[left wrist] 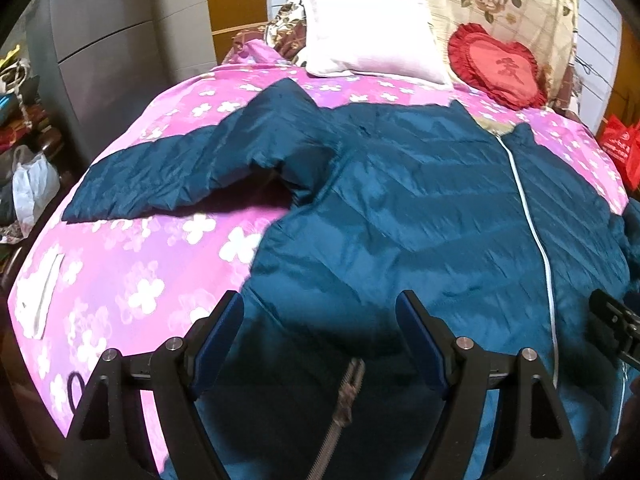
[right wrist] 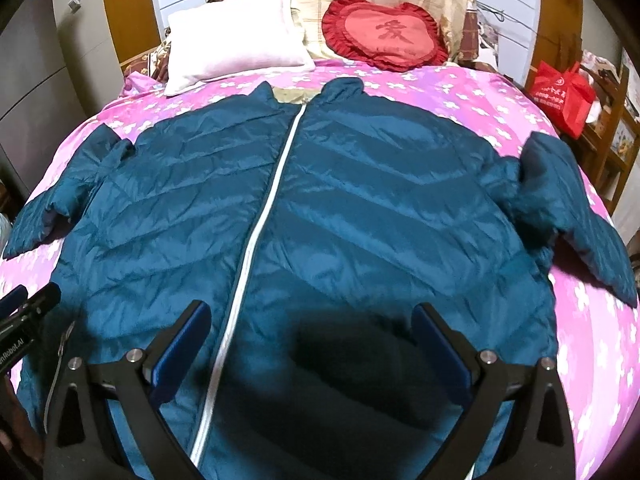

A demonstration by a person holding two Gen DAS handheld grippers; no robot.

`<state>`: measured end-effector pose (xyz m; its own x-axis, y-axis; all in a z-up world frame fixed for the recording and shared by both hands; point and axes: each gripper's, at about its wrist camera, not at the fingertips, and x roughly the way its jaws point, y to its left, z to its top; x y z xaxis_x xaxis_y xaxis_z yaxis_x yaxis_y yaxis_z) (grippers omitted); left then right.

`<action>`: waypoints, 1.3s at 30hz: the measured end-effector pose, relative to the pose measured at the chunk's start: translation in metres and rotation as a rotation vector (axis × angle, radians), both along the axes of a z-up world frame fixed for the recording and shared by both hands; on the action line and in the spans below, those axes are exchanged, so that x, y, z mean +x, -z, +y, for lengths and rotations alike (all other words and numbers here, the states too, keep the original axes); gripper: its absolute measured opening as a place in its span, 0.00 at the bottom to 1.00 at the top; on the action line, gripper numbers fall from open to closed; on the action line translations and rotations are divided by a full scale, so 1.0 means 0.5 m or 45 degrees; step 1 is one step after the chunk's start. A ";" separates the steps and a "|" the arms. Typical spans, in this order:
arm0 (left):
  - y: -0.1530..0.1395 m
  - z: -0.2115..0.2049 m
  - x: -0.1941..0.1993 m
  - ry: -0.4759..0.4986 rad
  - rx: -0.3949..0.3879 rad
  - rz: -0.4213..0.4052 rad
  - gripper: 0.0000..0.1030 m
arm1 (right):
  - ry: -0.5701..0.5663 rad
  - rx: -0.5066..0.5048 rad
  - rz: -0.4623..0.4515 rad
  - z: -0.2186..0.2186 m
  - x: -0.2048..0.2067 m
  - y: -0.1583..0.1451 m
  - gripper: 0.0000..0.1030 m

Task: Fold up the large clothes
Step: 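Move the left tool to the sleeve nearest it and lower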

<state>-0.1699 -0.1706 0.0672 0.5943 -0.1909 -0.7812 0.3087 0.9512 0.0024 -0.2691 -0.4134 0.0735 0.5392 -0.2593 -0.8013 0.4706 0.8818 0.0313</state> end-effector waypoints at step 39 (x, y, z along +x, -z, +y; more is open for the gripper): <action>0.039 0.453 0.424 -0.738 -0.302 0.087 0.56 | -0.047 -0.057 0.028 -0.037 0.177 0.044 0.99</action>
